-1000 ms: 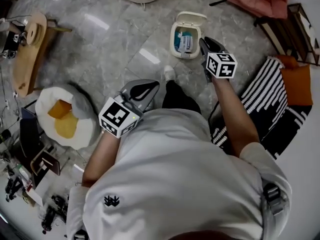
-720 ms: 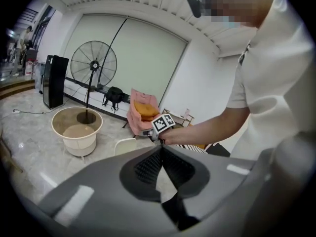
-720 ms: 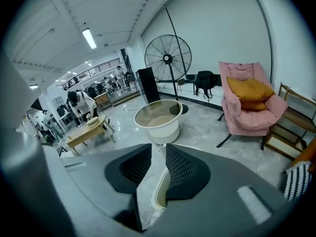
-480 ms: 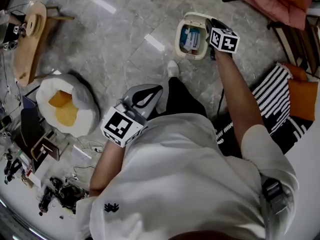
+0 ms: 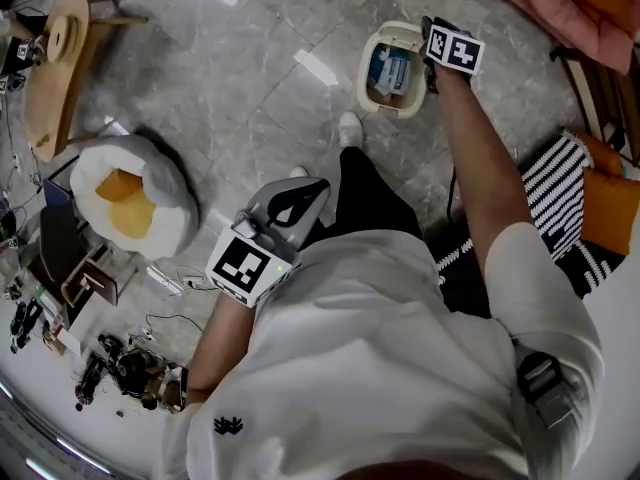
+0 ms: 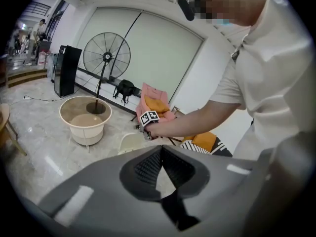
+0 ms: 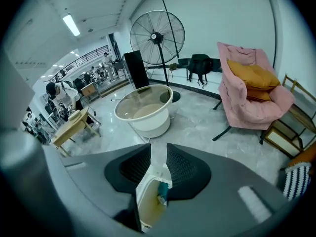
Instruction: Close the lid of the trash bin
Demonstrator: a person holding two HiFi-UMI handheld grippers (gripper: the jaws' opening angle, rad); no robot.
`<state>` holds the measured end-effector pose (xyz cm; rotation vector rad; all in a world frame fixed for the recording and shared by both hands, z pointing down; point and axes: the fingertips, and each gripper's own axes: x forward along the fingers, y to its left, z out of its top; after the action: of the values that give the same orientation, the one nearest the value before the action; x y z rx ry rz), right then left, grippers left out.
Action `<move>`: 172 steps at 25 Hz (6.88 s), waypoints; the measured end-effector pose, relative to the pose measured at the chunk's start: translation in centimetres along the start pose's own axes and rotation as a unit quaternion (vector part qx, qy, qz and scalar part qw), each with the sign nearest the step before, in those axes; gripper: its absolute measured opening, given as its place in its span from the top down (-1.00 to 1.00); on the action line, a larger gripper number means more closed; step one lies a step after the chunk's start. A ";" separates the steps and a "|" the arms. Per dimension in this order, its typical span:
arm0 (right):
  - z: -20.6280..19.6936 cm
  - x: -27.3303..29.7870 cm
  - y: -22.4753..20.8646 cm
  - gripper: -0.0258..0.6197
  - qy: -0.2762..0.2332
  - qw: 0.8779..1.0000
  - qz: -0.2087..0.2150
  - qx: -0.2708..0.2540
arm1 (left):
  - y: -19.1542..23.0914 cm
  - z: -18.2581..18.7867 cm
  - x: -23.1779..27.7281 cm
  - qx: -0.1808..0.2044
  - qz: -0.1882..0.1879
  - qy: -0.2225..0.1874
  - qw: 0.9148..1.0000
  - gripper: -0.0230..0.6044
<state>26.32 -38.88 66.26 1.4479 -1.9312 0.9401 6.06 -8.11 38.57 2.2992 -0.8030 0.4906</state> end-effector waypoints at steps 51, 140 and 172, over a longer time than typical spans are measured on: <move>-12.1 -1.1 1.3 0.69 0.079 0.996 0.003 0.046 | -0.2 -2.4 -0.4 -0.011 -0.048 0.020 0.999 0.75; -33.8 6.0 1.6 0.74 0.255 0.966 0.034 0.014 | 3.0 -10.2 3.0 -0.080 -0.027 0.058 0.995 0.75; -22.5 -28.7 23.2 0.75 -0.005 0.991 0.130 -0.010 | -5.7 -6.9 -15.7 0.113 -0.126 -0.076 0.983 0.75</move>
<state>12.16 -0.19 53.18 1.2095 -2.1674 1.0246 -2.80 6.50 32.70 2.6289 -0.5345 0.3076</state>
